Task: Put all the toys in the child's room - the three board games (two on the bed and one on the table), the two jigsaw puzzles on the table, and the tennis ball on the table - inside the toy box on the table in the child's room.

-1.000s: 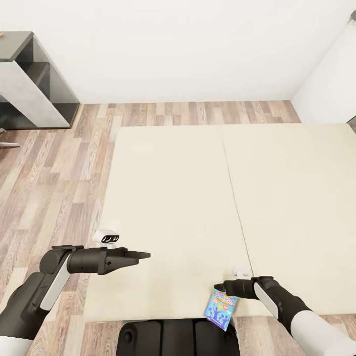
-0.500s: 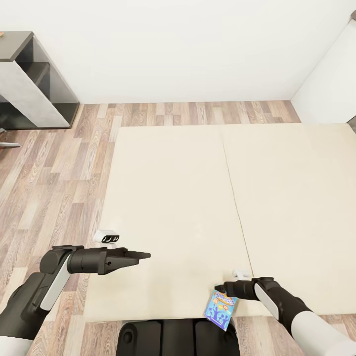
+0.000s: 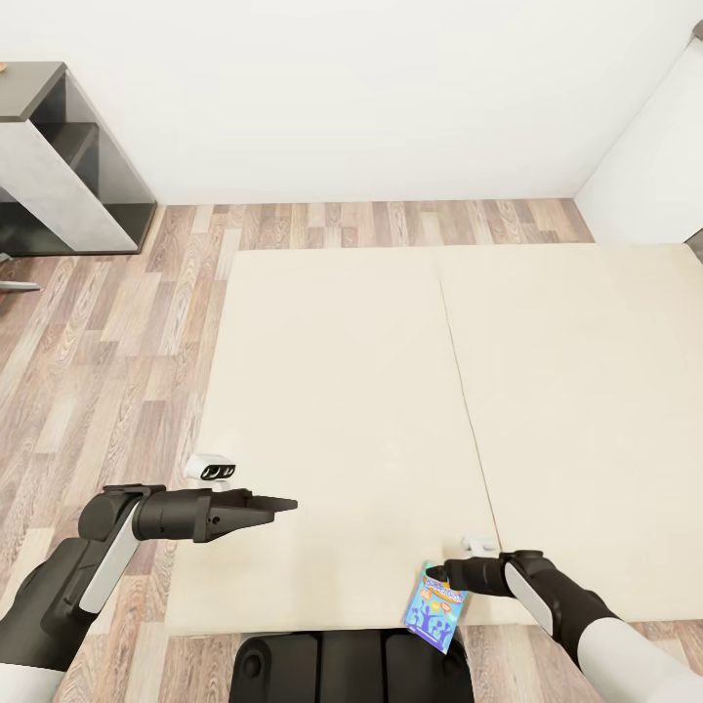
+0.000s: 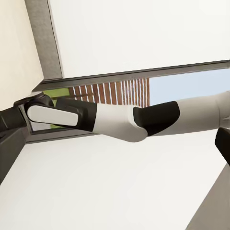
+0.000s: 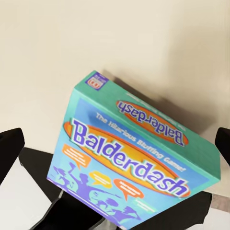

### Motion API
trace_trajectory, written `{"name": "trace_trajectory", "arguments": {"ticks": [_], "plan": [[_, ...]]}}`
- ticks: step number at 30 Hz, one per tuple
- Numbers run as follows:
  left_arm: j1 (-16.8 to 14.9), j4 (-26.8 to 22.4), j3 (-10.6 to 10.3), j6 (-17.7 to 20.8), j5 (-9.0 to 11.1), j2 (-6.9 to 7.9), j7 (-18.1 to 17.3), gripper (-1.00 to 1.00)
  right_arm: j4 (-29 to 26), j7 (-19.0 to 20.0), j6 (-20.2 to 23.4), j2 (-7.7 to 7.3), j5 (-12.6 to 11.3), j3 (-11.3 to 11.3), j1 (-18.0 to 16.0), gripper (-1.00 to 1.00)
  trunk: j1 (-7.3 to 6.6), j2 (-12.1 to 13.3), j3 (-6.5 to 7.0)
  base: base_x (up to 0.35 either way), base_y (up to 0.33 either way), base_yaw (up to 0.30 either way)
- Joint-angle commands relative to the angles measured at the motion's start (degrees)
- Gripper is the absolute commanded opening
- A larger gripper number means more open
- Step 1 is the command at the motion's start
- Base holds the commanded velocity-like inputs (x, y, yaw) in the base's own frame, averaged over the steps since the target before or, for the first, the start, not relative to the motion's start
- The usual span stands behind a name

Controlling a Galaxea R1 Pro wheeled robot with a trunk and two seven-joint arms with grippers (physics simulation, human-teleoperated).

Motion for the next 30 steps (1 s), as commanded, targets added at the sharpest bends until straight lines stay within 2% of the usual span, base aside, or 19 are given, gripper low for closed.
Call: {"name": "trace_trajectory", "arguments": {"ticks": [1,30], "plan": [[0.0,0.0,-0.1,0.6,0.2,0.05,-0.1,1.0,-0.1,0.0,0.2,-0.06,-0.2,0.3,0.0,1.0,0.03,-0.1,-0.07,0.0,0.0,0.0],[0.0,0.1,-0.1,0.6,0.2,0.05,-0.2,1.0,3.1,-0.1,0.2,-0.12,-0.3,0.3,0.1,1.0,0.03,-0.1,-0.07,0.0,0.0,0.0]]}}
